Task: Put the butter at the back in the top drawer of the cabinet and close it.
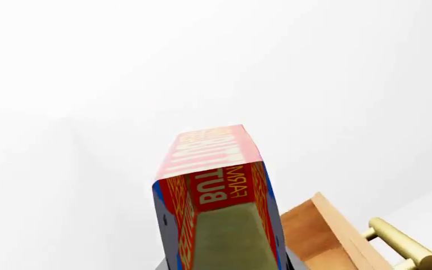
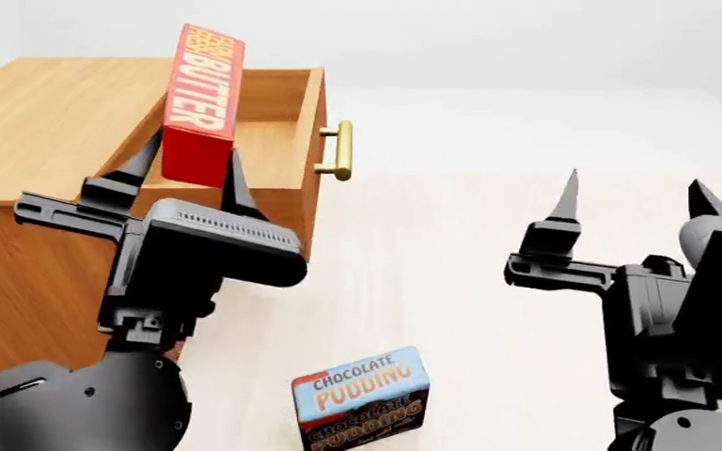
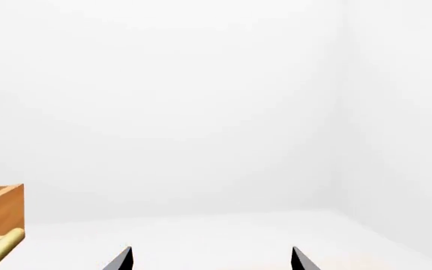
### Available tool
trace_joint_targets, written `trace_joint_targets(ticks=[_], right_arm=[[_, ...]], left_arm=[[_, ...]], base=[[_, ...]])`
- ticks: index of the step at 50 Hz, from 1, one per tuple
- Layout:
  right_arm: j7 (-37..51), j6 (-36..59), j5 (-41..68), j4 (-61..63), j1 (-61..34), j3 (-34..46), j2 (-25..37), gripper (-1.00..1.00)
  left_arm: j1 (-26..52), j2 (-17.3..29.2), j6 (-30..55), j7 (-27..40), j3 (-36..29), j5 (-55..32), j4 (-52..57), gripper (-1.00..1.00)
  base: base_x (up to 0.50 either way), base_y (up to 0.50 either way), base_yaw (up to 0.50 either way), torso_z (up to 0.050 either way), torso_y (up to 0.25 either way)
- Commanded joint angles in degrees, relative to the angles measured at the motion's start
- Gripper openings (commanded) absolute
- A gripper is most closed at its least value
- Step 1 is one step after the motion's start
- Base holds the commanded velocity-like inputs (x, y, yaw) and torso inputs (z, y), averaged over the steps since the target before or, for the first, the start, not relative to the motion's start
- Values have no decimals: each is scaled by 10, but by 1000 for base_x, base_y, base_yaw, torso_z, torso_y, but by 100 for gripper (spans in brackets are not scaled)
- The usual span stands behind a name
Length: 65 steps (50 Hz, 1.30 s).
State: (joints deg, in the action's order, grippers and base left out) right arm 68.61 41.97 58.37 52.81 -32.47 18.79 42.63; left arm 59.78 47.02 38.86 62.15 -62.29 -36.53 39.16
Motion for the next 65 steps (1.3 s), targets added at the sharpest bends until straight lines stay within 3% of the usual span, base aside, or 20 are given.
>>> trace_joint_targets(ticks=[1,9,22,34,65], right_arm=[[-25,-7,-66,-6,23,30,2,100],[-46,-29,-75,-23,38,38,-8,100],[-58,-40,-80,-37,46,43,-13,100],[-65,-47,-83,-40,52,45,-11,100],[-76,-60,-91,-49,66,50,-7,100]], left_arm=[[-10,13,-60,-14,56,-32,-19,-100],[-4,-24,-110,-66,85,-78,-95,-100],[50,-86,-117,-135,137,-182,-213,-100],[84,-113,-75,-137,127,-188,-265,-100],[132,-177,-70,-163,170,-240,-423,-100]], base=[[0,0,0,0,0],[0,0,0,0,1],[0,0,0,1,1],[0,0,0,0,2],[0,0,0,1,2]])
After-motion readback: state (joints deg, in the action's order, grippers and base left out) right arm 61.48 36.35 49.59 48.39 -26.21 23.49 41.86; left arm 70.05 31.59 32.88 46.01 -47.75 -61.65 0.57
